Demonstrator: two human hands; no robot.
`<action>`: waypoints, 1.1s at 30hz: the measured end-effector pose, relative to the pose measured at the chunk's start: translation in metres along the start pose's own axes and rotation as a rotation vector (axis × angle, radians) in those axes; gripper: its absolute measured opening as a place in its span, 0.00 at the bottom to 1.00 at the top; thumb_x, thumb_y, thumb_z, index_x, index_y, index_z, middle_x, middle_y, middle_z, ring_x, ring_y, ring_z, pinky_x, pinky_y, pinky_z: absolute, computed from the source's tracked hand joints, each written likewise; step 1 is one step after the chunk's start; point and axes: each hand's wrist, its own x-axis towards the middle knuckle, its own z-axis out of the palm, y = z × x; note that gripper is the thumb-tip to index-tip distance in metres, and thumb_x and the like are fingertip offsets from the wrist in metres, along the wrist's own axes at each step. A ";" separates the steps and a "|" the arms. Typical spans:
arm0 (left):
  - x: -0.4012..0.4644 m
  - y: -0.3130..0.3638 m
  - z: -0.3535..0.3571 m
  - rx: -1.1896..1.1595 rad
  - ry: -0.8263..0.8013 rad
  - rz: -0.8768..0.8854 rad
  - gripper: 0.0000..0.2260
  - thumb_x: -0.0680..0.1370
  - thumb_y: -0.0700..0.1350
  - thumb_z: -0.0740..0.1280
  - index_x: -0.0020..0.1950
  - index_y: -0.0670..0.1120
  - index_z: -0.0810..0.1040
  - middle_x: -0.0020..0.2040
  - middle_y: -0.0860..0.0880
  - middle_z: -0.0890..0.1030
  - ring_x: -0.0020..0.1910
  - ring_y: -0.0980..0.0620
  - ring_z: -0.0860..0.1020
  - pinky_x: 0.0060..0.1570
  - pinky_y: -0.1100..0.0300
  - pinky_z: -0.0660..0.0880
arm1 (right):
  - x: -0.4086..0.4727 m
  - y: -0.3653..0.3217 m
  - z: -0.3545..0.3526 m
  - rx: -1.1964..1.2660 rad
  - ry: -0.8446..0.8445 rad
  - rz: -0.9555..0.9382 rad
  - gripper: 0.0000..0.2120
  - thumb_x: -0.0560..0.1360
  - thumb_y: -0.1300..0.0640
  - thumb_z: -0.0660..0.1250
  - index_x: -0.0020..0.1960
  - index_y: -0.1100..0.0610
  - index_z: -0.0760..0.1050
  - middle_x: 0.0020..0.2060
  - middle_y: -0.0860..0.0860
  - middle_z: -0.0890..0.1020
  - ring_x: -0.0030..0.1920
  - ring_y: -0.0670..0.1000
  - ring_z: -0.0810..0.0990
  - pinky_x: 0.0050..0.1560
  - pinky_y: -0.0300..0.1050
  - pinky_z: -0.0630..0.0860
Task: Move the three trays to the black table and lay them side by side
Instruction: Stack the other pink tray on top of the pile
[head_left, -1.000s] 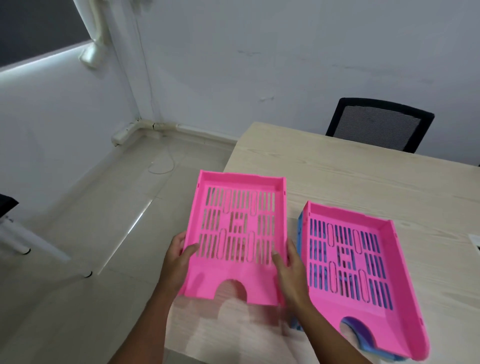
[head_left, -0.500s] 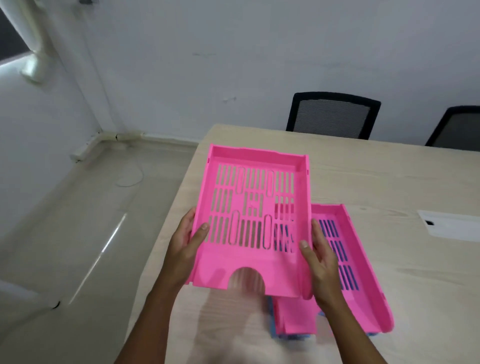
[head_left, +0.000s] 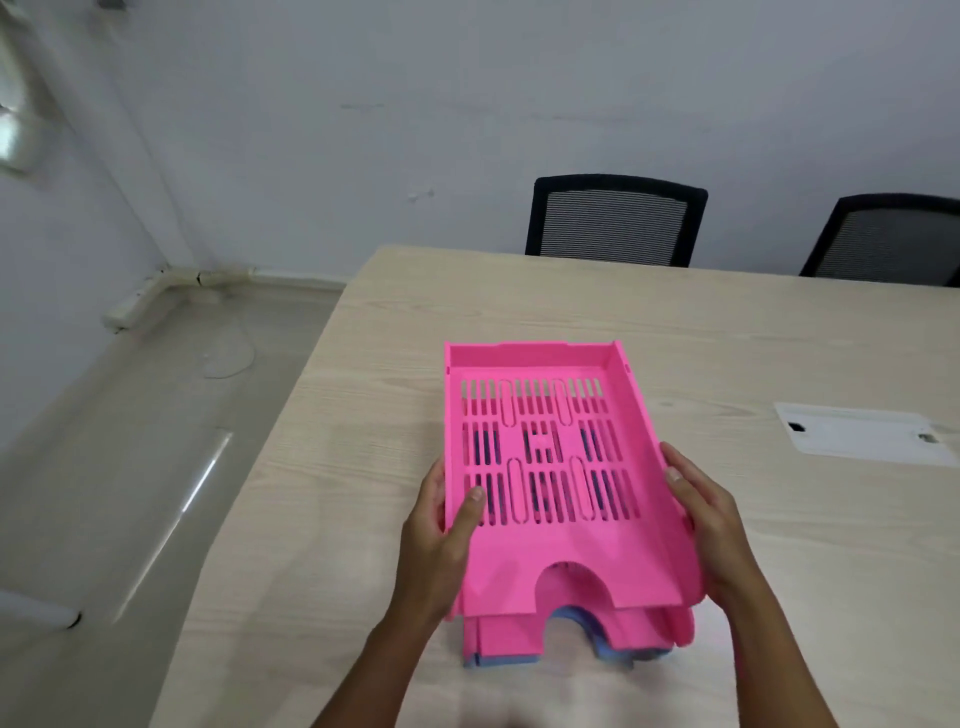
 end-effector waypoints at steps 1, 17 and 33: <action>-0.003 -0.002 0.006 0.006 -0.001 -0.011 0.16 0.75 0.55 0.67 0.62 0.66 0.70 0.53 0.81 0.78 0.56 0.77 0.76 0.51 0.79 0.72 | 0.001 0.003 -0.006 0.003 -0.001 0.015 0.34 0.70 0.45 0.69 0.74 0.53 0.71 0.71 0.49 0.76 0.61 0.39 0.80 0.56 0.42 0.79; -0.028 -0.018 0.032 0.124 0.135 -0.123 0.28 0.76 0.59 0.67 0.75 0.52 0.70 0.68 0.49 0.80 0.67 0.47 0.79 0.68 0.40 0.74 | -0.014 0.021 -0.016 0.002 -0.004 0.048 0.23 0.76 0.50 0.69 0.70 0.44 0.74 0.61 0.34 0.81 0.62 0.40 0.80 0.65 0.53 0.77; -0.020 -0.027 0.029 0.149 0.116 -0.136 0.25 0.80 0.49 0.67 0.77 0.47 0.69 0.68 0.46 0.80 0.67 0.46 0.79 0.68 0.39 0.74 | -0.013 0.011 -0.019 -0.099 0.044 0.067 0.25 0.79 0.52 0.68 0.75 0.51 0.69 0.67 0.41 0.75 0.66 0.48 0.78 0.67 0.58 0.76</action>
